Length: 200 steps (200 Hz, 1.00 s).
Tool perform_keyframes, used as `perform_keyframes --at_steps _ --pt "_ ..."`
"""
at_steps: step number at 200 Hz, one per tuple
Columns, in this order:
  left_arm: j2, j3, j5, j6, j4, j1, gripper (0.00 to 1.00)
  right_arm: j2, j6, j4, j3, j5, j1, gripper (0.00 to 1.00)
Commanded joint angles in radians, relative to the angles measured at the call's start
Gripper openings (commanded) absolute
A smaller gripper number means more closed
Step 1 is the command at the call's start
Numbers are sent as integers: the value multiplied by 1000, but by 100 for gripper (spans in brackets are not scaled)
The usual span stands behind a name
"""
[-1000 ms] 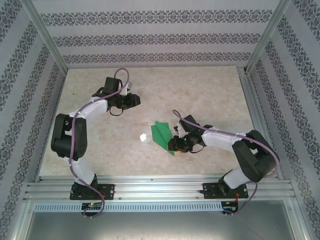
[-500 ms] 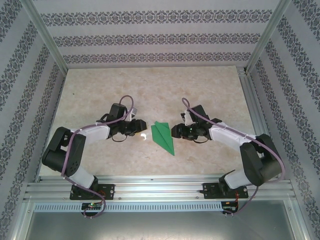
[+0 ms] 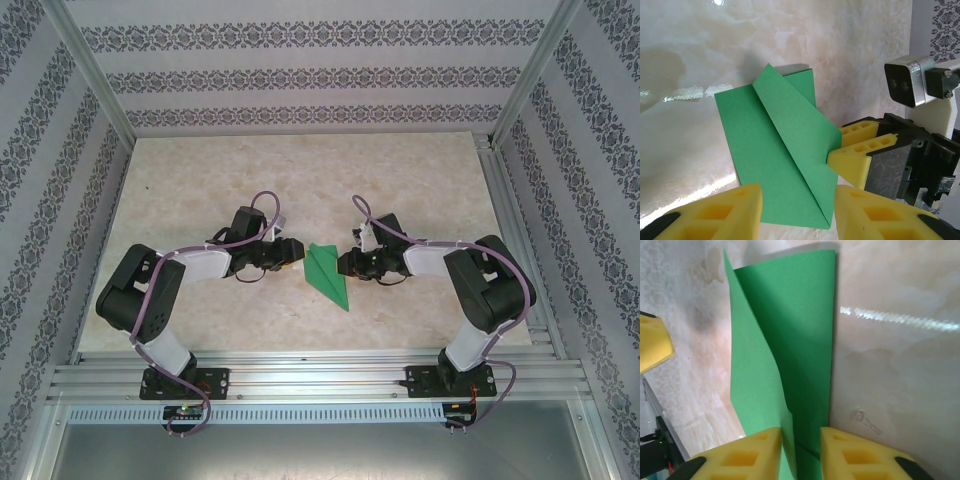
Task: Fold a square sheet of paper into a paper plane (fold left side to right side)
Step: Turn over the paper at the center of the table.
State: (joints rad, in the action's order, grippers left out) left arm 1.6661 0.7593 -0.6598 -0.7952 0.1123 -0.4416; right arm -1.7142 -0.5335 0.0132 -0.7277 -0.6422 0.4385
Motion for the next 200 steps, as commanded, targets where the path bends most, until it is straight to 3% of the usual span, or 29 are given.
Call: perform_keyframes --at_steps 1,47,127,200 --pt "12 28 5 -1 35 -13 43 2 -4 -66 11 -50 9 20" --pt "-11 39 2 -8 41 -12 43 66 4 -37 16 -50 4 0" --pt "-124 90 -33 -87 197 -30 49 293 -90 -97 -2 -114 -29 0" --pt "-72 123 -28 -113 217 -59 49 325 -157 -149 2 -150 -34 0"
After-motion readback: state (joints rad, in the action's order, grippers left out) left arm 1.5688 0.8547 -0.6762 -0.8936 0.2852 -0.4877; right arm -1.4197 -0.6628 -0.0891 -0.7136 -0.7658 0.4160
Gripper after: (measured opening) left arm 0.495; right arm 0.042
